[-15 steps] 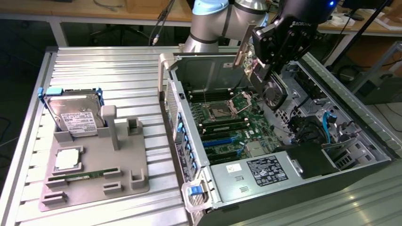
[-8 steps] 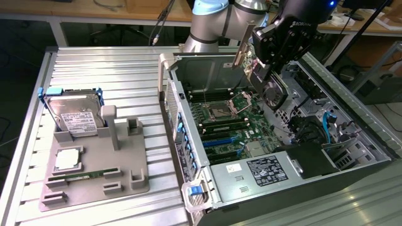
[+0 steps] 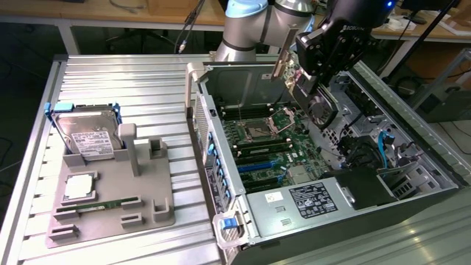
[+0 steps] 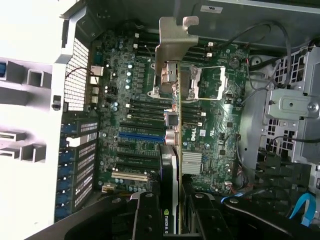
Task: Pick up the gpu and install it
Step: 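Insert the gpu into the slot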
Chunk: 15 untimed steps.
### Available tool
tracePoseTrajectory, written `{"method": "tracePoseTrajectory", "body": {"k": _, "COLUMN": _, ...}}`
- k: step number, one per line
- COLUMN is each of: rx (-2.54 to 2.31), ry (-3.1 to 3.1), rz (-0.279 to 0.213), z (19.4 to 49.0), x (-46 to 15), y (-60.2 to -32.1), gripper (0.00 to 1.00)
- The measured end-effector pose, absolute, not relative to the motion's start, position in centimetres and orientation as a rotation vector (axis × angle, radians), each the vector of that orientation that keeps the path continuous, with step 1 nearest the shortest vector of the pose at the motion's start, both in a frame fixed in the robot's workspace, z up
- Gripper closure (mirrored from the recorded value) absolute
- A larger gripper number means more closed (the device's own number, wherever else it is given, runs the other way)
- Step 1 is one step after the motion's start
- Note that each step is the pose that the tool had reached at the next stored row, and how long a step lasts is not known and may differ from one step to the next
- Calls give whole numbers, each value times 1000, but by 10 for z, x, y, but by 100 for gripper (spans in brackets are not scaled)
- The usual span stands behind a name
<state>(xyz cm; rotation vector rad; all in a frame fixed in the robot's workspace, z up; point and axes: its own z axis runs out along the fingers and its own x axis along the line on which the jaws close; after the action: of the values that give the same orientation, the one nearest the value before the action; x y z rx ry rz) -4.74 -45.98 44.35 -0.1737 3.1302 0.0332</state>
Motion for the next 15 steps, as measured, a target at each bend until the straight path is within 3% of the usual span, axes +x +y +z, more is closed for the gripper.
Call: {"method": "tracePoseTrajectory", "body": {"k": 15, "rx": -265, "ry": 3124, "rz": 34, "z": 443, "x": -47, "y": -460, "gripper": 73}}
